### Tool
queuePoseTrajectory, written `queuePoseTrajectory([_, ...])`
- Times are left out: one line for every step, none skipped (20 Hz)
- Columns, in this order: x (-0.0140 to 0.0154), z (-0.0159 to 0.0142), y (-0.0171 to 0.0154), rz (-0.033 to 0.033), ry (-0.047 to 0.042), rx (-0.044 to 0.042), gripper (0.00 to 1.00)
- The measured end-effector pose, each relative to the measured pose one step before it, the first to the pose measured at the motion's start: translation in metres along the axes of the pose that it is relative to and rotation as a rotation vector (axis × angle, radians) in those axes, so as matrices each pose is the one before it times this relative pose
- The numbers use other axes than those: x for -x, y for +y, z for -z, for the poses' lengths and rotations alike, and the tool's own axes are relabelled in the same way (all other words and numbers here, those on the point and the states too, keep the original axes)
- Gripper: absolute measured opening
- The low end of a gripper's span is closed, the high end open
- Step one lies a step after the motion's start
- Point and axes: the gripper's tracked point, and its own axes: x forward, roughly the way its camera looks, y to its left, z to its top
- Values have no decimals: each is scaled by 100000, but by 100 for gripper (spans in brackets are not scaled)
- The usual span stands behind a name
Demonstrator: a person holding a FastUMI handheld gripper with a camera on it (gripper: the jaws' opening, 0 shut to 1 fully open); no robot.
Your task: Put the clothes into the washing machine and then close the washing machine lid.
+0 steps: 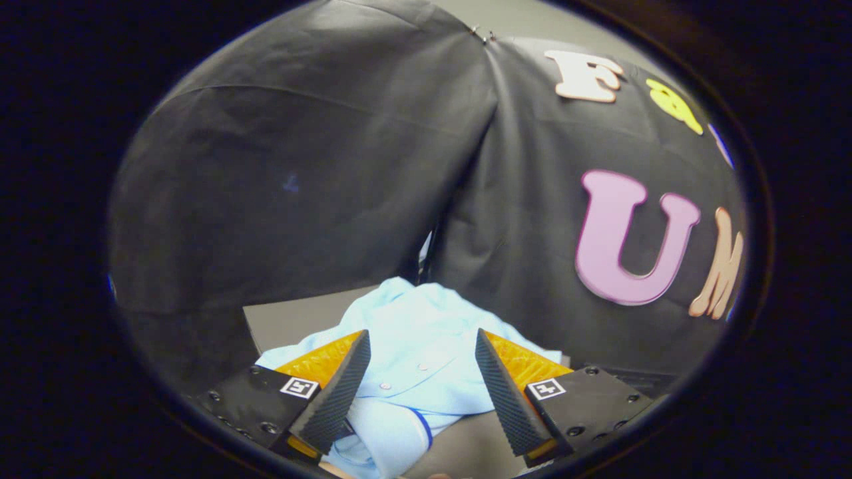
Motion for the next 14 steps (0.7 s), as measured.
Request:
queuePoseTrajectory([-693, 925, 266, -2075, 3965, -3174, 98])
queuePoseTrajectory([-462, 610, 56, -1531, 3124, -2309, 98])
queuePoseTrajectory([-679, 666, 58, -988, 1540, -1670, 98])
queuePoseTrajectory([-363, 465, -200, 24, 2785, -1945, 98])
queuePoseTrajectory([-53, 685, 173, -969, 1938, -1447, 98])
queuePoseTrajectory([-632, 702, -45, -22, 3051, 54, 98])
queuePoseTrajectory([-480, 1303, -112, -145, 5282, 759, 98])
queuePoseTrajectory([45, -435, 19, -94, -1533, -1855, 98])
queuePoseTrajectory([-320, 170, 312, 380, -567, -713, 98])
queuePoseTrajectory([267, 153, -155, -69, -106, 1648, 98])
queuePoseTrajectory([27, -127, 123, 344, -1267, 231, 98])
queuePoseTrajectory([-127, 40, -21, 274, -428, 693, 97])
queuePoseTrajectory([-41, 79, 175, -783, -636, -264, 97])
queuePoseTrajectory([91, 88, 215, 486, -386, -696, 90])
